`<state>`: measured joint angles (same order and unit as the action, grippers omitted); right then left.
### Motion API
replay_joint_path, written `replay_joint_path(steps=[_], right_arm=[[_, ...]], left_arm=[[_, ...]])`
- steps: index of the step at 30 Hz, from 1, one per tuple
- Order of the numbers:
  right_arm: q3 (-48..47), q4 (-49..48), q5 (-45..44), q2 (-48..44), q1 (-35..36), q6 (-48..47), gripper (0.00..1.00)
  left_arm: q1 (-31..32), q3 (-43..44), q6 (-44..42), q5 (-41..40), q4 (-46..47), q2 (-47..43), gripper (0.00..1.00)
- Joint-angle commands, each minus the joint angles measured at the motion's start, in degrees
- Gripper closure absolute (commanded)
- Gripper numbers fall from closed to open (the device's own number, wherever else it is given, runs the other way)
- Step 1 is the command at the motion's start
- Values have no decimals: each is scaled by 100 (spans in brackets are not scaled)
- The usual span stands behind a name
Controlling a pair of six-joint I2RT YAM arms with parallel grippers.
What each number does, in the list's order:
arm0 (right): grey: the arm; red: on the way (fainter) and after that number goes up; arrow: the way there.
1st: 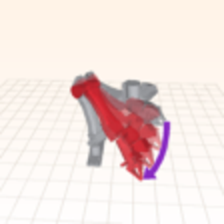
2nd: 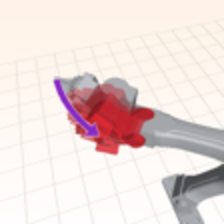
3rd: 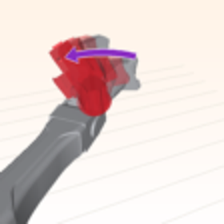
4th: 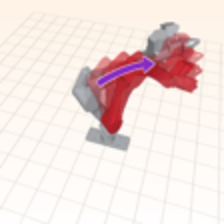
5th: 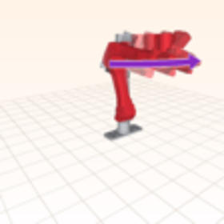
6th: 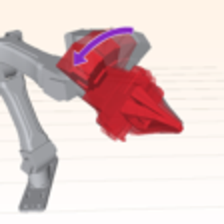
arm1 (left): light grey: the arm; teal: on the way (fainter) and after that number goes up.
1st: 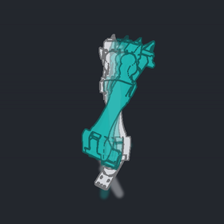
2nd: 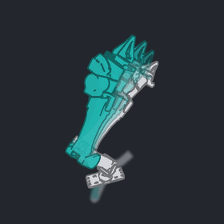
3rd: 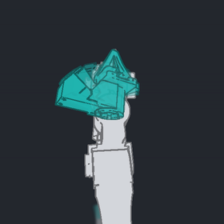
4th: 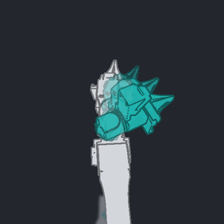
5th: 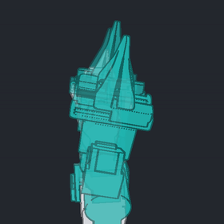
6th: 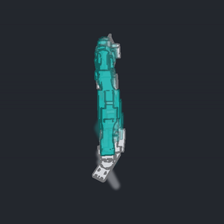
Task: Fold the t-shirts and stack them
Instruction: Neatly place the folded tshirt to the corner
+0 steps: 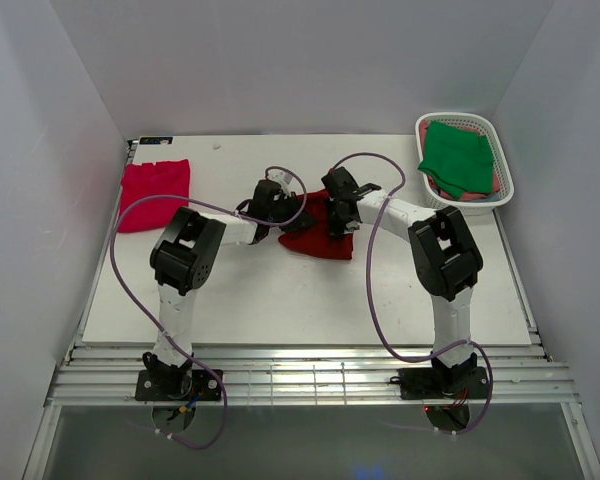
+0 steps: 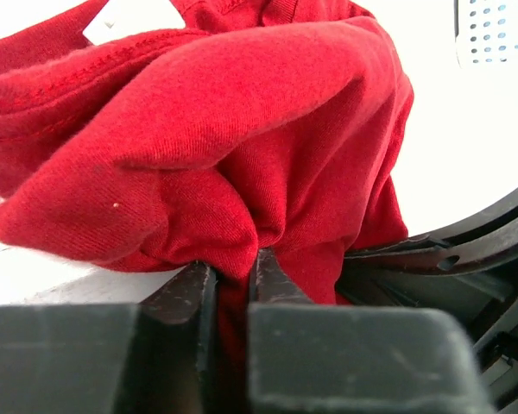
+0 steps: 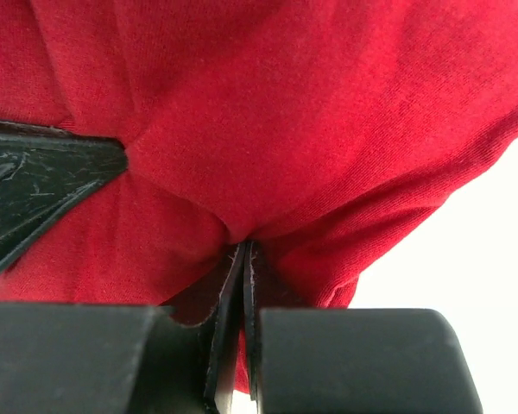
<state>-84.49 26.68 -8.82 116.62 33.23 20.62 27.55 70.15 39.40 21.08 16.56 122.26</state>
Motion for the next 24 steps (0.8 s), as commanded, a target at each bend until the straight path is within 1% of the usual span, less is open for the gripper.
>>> replay_joint_path(steps=[1,2,3,4,5,7,9,10,13,14,16,17,18,24], right_arm=[[143,-66,126,-69,113,38,92],[108,-40,83,-104,113,30,92],[73,4,47,-113,104,30,91],[21,56,3,-139,113,21,83],[-32,187,-110,-192,104,3,77],[-190,303,-234,-323,104,-58,66],[-313,452,-409,-455,104,-119,62],[-349,496,-462,-517,113,-172,61],[-305,549,-629,-929,104,-243,60],[-279,549,-630,-1000,104,-260,60],[-174,566,-612,-1193,104,-269,60],[-138,567,-604,-1246,104,-261,60],[-95,567,-586,-1308,113,-260,60],[354,453,-428,-1659,113,-260,60]], left_arm=[[242,-203,-142,-218,-978,115,92],[242,-151,-230,-323,-1066,18,95],[242,-99,-335,-602,-1371,-165,98],[233,-54,-580,-753,-1531,-271,99],[181,7,-687,-911,-1881,-377,100],[67,-19,-889,-1123,-2050,-781,100],[-188,-89,-1038,-1246,-2331,-1071,100],[-284,-89,-1126,-1412,-2472,-1342,100],[-706,-19,-1513,-1580,-2920,-1782,100],[-933,25,-1679,-1616,-3156,-1854,100],[-1128,217,-1873,-1712,-3395,-2012,100],[-1294,288,-1979,-1747,-3622,-2048,100],[-1366,350,-2171,-1765,-3694,-2074,100],[-1919,763,-2691,-1888,-4169,-2171,100]])
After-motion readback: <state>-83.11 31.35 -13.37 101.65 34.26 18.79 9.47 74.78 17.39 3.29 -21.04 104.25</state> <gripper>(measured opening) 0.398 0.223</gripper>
